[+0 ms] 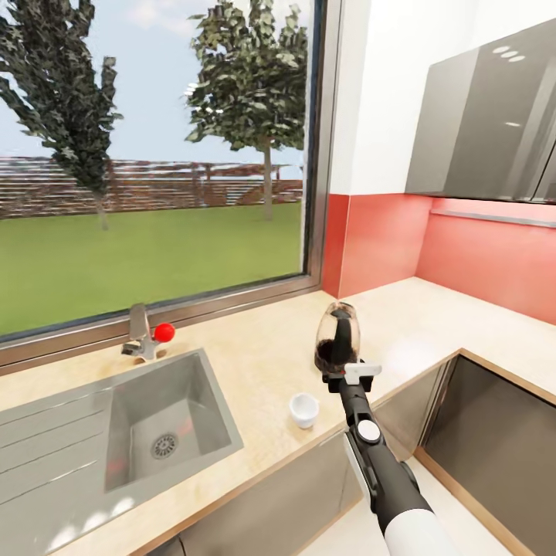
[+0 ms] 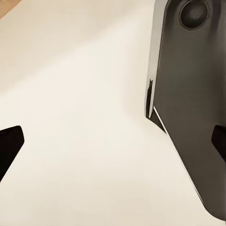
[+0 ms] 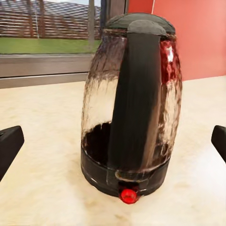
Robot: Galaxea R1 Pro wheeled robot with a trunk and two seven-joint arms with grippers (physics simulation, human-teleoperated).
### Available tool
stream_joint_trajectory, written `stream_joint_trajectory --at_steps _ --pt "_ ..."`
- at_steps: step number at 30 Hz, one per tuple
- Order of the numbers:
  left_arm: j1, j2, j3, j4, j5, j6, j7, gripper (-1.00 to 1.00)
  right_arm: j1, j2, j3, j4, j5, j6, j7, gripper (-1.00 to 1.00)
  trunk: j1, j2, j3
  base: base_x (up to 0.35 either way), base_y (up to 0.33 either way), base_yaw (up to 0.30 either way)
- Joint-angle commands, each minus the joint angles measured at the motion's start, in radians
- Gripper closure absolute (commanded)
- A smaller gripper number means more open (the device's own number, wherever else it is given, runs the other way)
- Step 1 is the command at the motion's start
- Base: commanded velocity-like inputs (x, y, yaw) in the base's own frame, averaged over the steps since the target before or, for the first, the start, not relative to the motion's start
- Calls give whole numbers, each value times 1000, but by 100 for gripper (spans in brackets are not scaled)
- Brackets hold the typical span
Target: Set up a coffee station on the kitchen countertop: keep the coffee maker on the countertop, move the bottle of coffee from the kitchen shelf to the counter next to the coffee maker, place a paper coffee filter on top of the coffee maker, put the saucer next to the coffee maker with the coffee cup on the saucer, and place the electric kettle next to the coffee maker.
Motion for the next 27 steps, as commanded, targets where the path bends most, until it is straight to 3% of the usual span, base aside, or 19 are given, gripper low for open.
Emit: stream_joint_trajectory --at_steps 1,27 --pt "-1 0 8 3 -6 -3 3 -100 -1 1 -3 1 10 -3 -3 -100 1 -1 0 64 -43 0" --pt "-1 -4 8 3 -6 -1 3 -100 -1 1 -4 4 11 -3 -3 -100 1 -1 0 81 -58 0"
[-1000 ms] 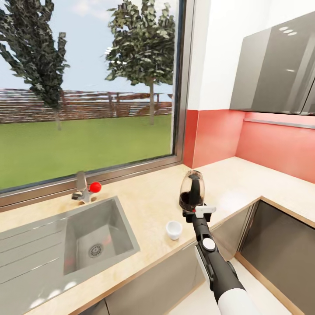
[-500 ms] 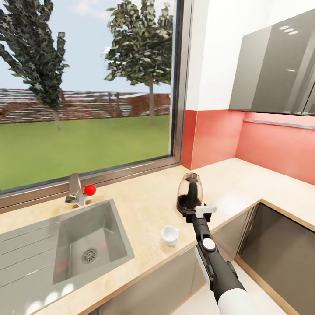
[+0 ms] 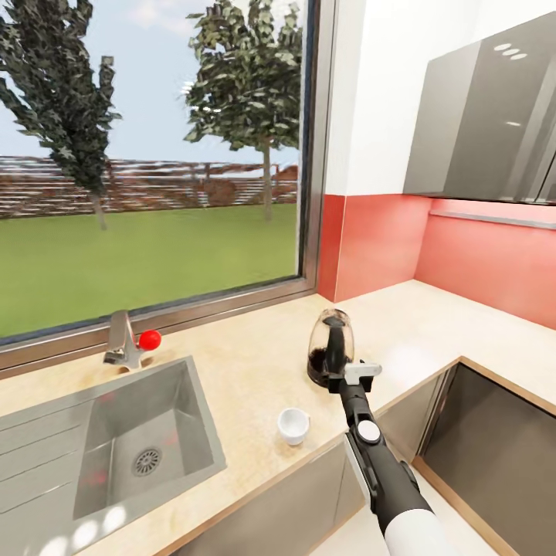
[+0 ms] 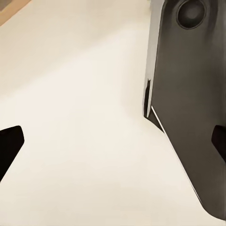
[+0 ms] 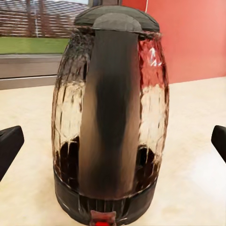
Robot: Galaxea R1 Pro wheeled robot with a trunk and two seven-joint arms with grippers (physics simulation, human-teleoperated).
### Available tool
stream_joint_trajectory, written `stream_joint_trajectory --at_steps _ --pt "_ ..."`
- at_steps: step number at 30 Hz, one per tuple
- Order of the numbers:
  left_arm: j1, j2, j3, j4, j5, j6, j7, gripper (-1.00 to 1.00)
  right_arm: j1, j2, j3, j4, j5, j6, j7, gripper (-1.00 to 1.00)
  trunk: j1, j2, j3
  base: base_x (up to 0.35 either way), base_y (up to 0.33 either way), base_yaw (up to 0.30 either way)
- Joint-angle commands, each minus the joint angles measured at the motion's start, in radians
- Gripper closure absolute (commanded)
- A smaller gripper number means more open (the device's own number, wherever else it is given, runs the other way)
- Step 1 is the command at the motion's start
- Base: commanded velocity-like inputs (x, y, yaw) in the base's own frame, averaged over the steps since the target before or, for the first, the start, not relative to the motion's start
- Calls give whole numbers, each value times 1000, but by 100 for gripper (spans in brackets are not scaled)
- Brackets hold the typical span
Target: Set up a coffee station on the kitchen countertop: keep the coffee maker on the countertop, move the bottle of coffee from the kitchen shelf to the counter next to the coffee maker, place a paper coffee filter on top of the coffee maker, put the saucer next to the coffee maker with the coffee cup on the saucer, and place the electric kettle next to the coffee maker.
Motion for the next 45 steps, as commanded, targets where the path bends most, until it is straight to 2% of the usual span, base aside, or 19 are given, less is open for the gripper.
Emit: stream_joint_trajectory --at_steps 1,10,45 --pt "-1 0 8 3 -6 -2 3 -100 0 1 -3 3 11 -3 -3 -100 0 -1 0 16 -7 0" --pt "-1 0 9 3 -6 -2 3 -100 0 1 -2 42 11 -3 -3 -100 0 -1 0 48 -1 0" --pt "-1 0 9 3 -6 -2 3 -100 0 1 -2 42 11 -4 -3 -100 0 -1 0 52 0 0"
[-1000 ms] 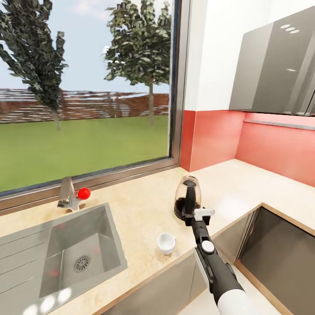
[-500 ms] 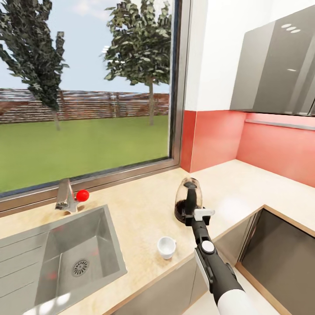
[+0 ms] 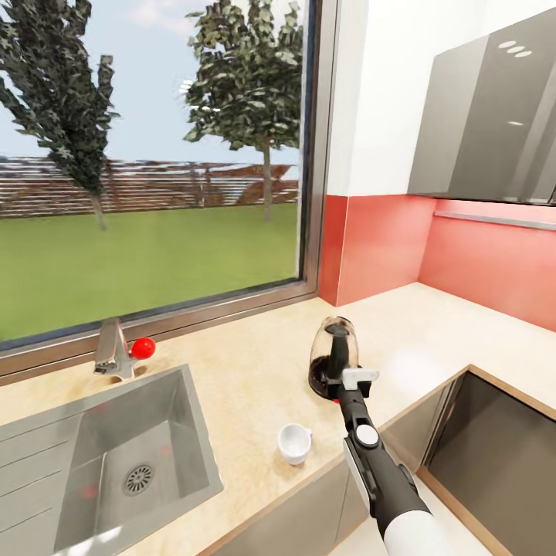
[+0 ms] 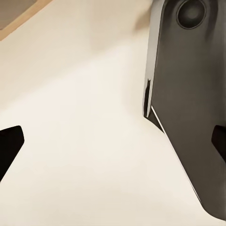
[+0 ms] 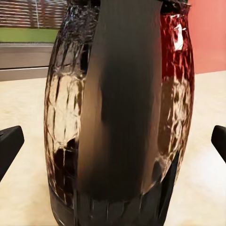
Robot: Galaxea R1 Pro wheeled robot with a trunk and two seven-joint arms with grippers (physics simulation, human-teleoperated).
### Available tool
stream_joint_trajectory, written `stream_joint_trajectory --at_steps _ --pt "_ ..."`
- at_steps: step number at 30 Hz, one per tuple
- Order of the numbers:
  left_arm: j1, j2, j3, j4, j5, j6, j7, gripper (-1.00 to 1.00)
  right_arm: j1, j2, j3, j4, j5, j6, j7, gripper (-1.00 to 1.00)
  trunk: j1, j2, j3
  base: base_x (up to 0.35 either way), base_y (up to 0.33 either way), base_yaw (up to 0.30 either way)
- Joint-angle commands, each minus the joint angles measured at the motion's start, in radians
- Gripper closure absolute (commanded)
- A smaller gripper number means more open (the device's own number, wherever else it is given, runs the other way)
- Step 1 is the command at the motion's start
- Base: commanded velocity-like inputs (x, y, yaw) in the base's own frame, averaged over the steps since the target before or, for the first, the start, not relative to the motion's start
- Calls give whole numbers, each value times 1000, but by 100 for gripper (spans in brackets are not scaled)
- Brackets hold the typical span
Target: Set up a coffee station on the kitchen countertop: keep the coffee maker on the countertop, move the bottle of coffee from the kitchen shelf to the counter next to the coffee maker, place a paper coffee filter on top of the coffee maker, put the saucer next to the coffee maker with the coffee cup on the saucer, and place the electric kettle next to the coffee maker.
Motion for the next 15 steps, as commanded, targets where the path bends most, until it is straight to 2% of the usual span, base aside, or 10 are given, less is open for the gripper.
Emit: stream_joint_trajectory --at_steps 1,15 --pt "-1 0 8 3 -6 -2 3 -100 0 1 -3 1 10 -3 -2 -100 0 -1 0 3 0 0" --pt "-1 0 8 3 -6 -2 3 -100 0 1 -3 1 10 -3 -2 -100 0 -1 0 0 0 0"
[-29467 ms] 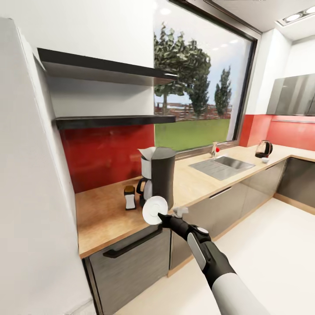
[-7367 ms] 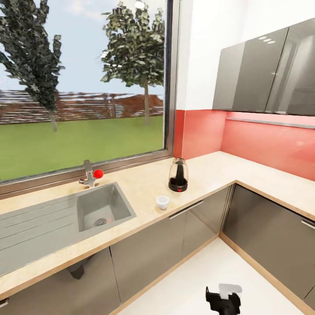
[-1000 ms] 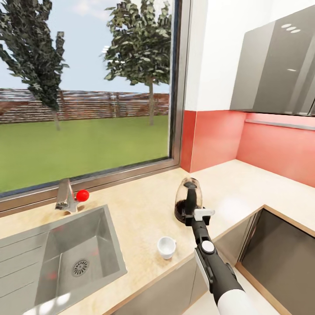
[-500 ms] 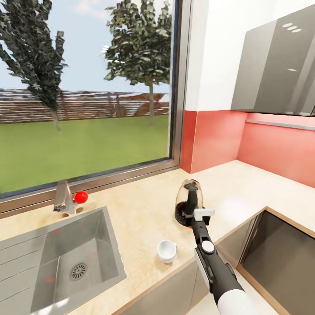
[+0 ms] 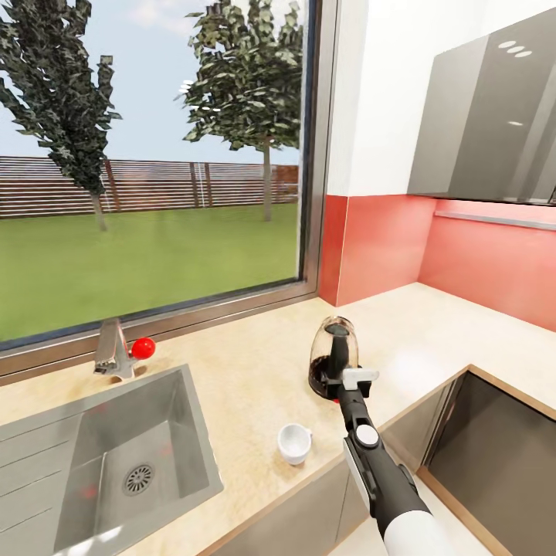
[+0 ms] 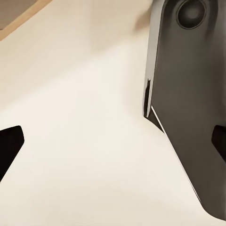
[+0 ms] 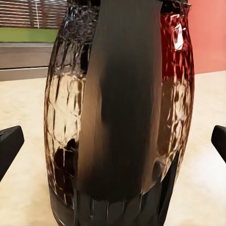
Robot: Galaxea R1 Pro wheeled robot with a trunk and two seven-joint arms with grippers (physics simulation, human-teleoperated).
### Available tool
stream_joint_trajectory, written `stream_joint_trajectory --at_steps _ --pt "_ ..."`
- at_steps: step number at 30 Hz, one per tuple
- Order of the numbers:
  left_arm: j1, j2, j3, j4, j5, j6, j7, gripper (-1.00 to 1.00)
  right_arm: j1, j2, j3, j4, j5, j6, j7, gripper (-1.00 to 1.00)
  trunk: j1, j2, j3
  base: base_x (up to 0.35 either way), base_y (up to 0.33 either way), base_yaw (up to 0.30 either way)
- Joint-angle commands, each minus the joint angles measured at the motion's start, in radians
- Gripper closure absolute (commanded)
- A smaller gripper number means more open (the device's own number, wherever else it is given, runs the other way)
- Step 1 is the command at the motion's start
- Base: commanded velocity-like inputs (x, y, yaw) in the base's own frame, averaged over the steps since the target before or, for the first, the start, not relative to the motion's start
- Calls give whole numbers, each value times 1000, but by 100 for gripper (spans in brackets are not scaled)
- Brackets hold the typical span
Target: Set up a coffee station on the kitchen countertop: keep the coffee maker on the countertop, move the bottle of coffee from the kitchen shelf to the counter next to the coffee maker, place a paper coffee filter on top of the coffee maker, put the saucer next to the coffee maker with the coffee cup on the saucer, and place the electric kettle next to the coffee maker.
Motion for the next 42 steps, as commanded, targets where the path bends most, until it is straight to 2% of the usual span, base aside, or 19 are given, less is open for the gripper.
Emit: stream_joint_trajectory --at_steps 1,4,5,42 --pt "-1 0 8 3 -6 -2 3 -100 0 1 -3 1 10 -3 -2 -100 0 -1 0 0 0 0" --pt "-1 0 8 3 -6 -2 3 -100 -1 1 -3 1 10 -4 -2 -100 0 -1 0 0 0 0" --pt "-1 0 8 3 -6 -2 3 -100 -1 1 -3 1 10 -4 -2 100 0 -1 0 0 0 0" --pt "-1 0 8 3 -6 -2 3 -100 -1 1 -3 -2 10 -4 -2 100 0 -1 0 0 0 0"
